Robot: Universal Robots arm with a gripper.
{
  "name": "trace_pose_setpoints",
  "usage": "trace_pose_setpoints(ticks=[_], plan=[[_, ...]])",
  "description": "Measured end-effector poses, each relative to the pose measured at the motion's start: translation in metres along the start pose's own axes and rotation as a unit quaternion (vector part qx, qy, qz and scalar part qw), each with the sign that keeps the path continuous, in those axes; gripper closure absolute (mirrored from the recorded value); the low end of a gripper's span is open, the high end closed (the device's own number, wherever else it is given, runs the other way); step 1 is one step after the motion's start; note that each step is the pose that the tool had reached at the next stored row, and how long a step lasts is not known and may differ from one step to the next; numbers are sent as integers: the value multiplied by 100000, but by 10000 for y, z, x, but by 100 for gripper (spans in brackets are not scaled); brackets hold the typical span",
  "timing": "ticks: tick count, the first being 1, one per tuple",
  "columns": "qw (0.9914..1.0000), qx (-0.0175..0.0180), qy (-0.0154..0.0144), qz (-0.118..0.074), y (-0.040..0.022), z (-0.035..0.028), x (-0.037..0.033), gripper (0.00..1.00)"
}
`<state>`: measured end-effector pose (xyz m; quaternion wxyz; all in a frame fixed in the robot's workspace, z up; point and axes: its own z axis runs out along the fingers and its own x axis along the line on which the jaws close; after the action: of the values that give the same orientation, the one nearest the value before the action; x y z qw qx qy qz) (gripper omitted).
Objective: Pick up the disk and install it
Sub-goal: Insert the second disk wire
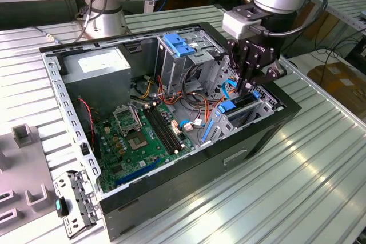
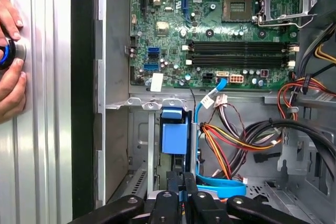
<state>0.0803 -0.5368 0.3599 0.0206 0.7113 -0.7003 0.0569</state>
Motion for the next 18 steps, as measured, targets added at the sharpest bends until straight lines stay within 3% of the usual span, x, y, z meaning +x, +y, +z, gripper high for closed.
trace_pose_setpoints(ticks=[3,9,14,16,18], plan=[[99996,333,-816,73,3,20,12,84],[99993,677,-1012,123,6,68,18,84],[99971,838,-2231,214,9,106,50,84],[99950,857,-3020,262,9,112,72,84],[99938,866,-3413,283,10,120,103,84]])
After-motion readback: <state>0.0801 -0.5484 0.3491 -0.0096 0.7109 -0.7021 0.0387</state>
